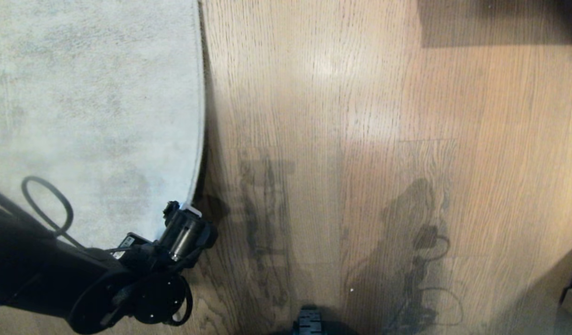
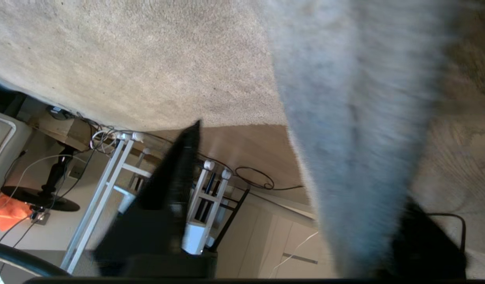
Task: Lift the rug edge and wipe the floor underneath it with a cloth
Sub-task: Lift up the carpet
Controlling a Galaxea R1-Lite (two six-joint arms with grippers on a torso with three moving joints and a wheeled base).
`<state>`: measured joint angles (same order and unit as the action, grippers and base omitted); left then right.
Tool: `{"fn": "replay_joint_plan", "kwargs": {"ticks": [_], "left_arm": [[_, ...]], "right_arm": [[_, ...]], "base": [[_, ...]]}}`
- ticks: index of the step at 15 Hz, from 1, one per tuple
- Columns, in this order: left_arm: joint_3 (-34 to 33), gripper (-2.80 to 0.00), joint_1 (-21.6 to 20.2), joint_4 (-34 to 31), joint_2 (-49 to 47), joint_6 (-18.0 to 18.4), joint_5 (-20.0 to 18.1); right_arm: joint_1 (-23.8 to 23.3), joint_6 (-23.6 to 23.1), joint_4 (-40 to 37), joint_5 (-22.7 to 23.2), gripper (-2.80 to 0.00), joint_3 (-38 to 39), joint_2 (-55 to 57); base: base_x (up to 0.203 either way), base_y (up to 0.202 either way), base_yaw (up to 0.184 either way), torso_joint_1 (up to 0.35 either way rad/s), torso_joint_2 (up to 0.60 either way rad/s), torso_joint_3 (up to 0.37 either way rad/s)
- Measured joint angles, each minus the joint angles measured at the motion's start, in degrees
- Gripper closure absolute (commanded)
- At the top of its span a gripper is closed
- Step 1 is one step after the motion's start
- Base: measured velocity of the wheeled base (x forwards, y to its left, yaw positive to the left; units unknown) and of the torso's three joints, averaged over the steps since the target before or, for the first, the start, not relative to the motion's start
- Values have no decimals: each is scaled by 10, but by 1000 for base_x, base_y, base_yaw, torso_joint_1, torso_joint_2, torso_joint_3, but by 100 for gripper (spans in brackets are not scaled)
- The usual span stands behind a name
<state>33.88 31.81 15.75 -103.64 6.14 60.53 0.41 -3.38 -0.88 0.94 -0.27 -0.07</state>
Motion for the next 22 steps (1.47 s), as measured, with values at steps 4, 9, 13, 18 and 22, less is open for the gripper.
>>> {"fn": "replay_joint_plan", "kwargs": {"ticks": [4, 9, 13, 18, 22], "left_arm": [[0, 0, 4, 14, 0, 0, 0], [-6, 0, 7, 14, 7, -1, -7], [-5, 0, 6, 13, 14, 2, -10], [-5, 0, -9, 8, 42, 24, -12], [-3, 0, -28, 8, 73, 40, -20]], "right_arm": [[0, 0, 0, 0, 0, 0, 0], [0, 0, 0, 0, 0, 0, 0], [0, 0, 0, 0, 0, 0, 0], [0, 0, 0, 0, 0, 0, 0], [0, 0, 0, 0, 0, 0, 0]], "base": [[0, 0, 0, 0, 0, 0], [0, 0, 0, 0, 0, 0], [0, 0, 0, 0, 0, 0], [0, 0, 0, 0, 0, 0], [0, 0, 0, 0, 0, 0]]}}
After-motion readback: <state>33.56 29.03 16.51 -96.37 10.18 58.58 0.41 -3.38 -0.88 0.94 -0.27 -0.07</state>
